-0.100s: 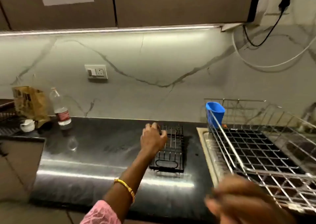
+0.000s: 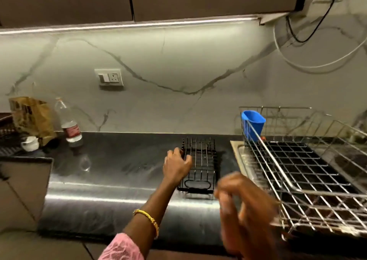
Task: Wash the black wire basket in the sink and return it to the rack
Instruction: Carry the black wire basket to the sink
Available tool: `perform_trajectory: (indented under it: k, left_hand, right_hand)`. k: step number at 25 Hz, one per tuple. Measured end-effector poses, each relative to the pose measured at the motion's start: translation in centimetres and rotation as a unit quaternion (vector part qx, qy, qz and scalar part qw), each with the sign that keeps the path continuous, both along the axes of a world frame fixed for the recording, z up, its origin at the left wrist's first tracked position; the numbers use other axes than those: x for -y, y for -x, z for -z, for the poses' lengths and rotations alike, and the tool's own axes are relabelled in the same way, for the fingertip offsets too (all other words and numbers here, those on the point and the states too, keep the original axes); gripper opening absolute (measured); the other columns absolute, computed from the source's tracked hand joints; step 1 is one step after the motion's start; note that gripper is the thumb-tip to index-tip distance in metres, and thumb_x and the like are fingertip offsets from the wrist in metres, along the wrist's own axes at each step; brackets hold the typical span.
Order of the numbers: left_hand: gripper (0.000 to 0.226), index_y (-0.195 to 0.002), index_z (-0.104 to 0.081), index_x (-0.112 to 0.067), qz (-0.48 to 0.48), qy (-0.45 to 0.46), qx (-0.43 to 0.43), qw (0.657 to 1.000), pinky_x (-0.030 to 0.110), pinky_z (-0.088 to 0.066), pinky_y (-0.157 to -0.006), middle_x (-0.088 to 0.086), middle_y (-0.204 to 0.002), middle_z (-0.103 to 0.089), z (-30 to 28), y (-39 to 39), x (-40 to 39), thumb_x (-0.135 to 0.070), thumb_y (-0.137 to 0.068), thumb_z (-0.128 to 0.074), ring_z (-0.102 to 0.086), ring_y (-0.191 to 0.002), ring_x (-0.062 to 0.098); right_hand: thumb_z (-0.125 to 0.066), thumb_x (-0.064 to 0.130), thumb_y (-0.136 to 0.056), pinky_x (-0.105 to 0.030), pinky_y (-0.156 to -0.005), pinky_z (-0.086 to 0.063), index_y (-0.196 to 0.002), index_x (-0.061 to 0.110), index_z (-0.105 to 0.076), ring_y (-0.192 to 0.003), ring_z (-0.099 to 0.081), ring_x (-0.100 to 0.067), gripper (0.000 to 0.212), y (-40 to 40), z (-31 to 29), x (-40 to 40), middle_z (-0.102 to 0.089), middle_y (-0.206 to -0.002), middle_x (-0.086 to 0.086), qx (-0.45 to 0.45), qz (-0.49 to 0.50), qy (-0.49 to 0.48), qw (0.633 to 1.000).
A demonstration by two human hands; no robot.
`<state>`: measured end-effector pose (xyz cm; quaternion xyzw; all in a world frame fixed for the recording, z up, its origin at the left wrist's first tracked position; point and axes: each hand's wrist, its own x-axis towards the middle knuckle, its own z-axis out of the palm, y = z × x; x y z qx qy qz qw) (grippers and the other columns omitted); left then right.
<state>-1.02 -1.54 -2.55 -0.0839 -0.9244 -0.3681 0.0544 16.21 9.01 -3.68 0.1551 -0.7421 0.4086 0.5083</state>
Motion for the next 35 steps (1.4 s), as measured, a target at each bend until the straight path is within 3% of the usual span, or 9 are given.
perform_trajectory:
  k: [3, 5, 8, 12, 19, 25, 29, 32, 35]
  left_hand:
    - [0.057, -0.132, -0.042, -0.008, 0.005, -0.042, 0.102, 0.994, 0.037, -0.039, -0.097, 0.017, -0.135, -0.047, 3.9, 1.8, 0.4, -0.047, -0.091, -0.052, -0.048, -0.122, 0.032]
    - [0.071, -0.138, -0.034, -0.006, -0.001, -0.095, 0.167, 0.981, 0.040, -0.038, -0.102, 0.019, -0.140, -0.043, 5.1, 3.5, -0.4, -0.052, -0.088, -0.053, -0.045, -0.127, 0.033]
    - [0.078, -0.139, -0.030, -0.006, -0.016, -0.164, 0.271, 0.948, 0.046, -0.041, -0.104, 0.018, -0.141, -0.044, 7.1, 6.2, -1.3, -0.053, -0.084, -0.059, -0.045, -0.127, 0.035]
    - [0.056, -0.126, -0.044, -0.013, -0.035, -0.232, 0.310, 0.921, 0.041, -0.047, -0.094, 0.010, -0.121, -0.057, 9.3, 8.2, -1.9, -0.042, -0.082, -0.064, -0.054, -0.103, 0.025]
    - [0.039, -0.111, -0.050, -0.016, -0.010, -0.308, 0.313, 0.899, 0.030, -0.038, -0.067, 0.003, -0.102, -0.053, 9.4, 7.9, -1.7, -0.032, -0.081, -0.068, -0.045, -0.078, 0.012]
    - [0.069, -0.118, -0.047, -0.023, -0.028, -0.329, 0.390, 0.859, 0.045, -0.054, -0.080, 0.003, -0.117, -0.047, 5.6, 3.6, 1.8, -0.068, -0.069, -0.066, -0.052, -0.108, 0.023]
    - [0.070, -0.117, -0.055, -0.031, 0.071, -0.249, 0.409, 0.875, 0.043, -0.041, -0.092, 0.002, -0.117, -0.065, 4.5, -2.9, 2.7, -0.077, -0.065, -0.059, -0.061, -0.106, 0.020]
    - [0.065, -0.113, -0.057, -0.021, 0.039, -0.442, 0.353, 0.823, 0.038, -0.044, -0.085, 0.005, -0.114, -0.065, 5.6, -9.2, 1.8, -0.074, -0.078, -0.044, -0.062, -0.101, 0.021]
    - [0.074, -0.095, -0.058, -0.012, -0.051, -0.553, 0.347, 0.756, 0.028, -0.042, -0.064, 0.003, -0.079, -0.062, 8.7, -18.4, 0.7, -0.079, -0.081, -0.030, -0.057, -0.069, 0.016]
  right_hand:
    - [-0.049, 0.019, -0.085, -0.019, -0.049, -0.038, -0.067, 0.016, -0.053, -0.053, -0.050, -0.010, 0.019, 6.7, -1.7, 1.9, -0.053, -0.058, 0.004, 0.111, 0.066, 0.067, 0.989]
    - [-0.057, 0.027, -0.084, -0.022, -0.059, -0.045, -0.080, 0.021, -0.056, -0.071, -0.061, -0.016, 0.008, 12.0, 1.3, -0.1, -0.062, -0.076, 0.001, 0.288, 0.146, 0.167, 0.932]
    - [-0.068, 0.050, -0.074, -0.040, -0.087, -0.048, -0.132, 0.017, -0.038, -0.120, -0.048, -0.031, 0.073, 17.2, 4.9, -3.6, -0.046, -0.134, -0.013, 0.563, 0.170, 0.230, 0.776]
    - [-0.076, 0.040, -0.071, -0.049, -0.069, -0.055, -0.145, 0.017, -0.013, -0.126, -0.041, -0.033, 0.100, 19.9, 5.7, -4.8, -0.031, -0.148, -0.009, 0.652, 0.077, 0.323, 0.681]
    - [-0.082, 0.035, -0.066, -0.052, -0.073, -0.057, -0.138, 0.008, -0.030, -0.119, -0.048, -0.035, 0.093, 20.5, 5.6, -5.4, -0.038, -0.140, -0.015, 0.645, 0.107, 0.245, 0.716]
    - [-0.079, 0.029, -0.070, -0.046, -0.060, -0.058, -0.122, 0.012, -0.039, -0.099, -0.055, -0.024, 0.068, 12.9, 4.3, -4.8, -0.045, -0.114, -0.002, 0.580, 0.064, 0.271, 0.766]
    - [-0.080, 0.029, -0.064, -0.034, -0.070, -0.055, -0.107, 0.019, -0.040, -0.090, -0.056, -0.017, 0.060, 4.4, 3.8, -5.4, -0.053, -0.098, 0.002, 0.539, 0.051, 0.187, 0.820]
    - [-0.080, 0.028, -0.065, -0.024, -0.074, -0.052, -0.117, 0.018, -0.042, -0.095, -0.056, -0.013, 0.065, -3.7, 3.7, -6.0, -0.056, -0.108, 0.005, 0.535, 0.026, 0.107, 0.837]
    - [-0.079, 0.025, -0.066, -0.018, -0.076, -0.048, -0.121, 0.020, -0.042, -0.104, -0.051, -0.010, 0.066, -13.1, 5.0, -7.4, -0.054, -0.115, 0.004, 0.527, 0.000, 0.056, 0.848]
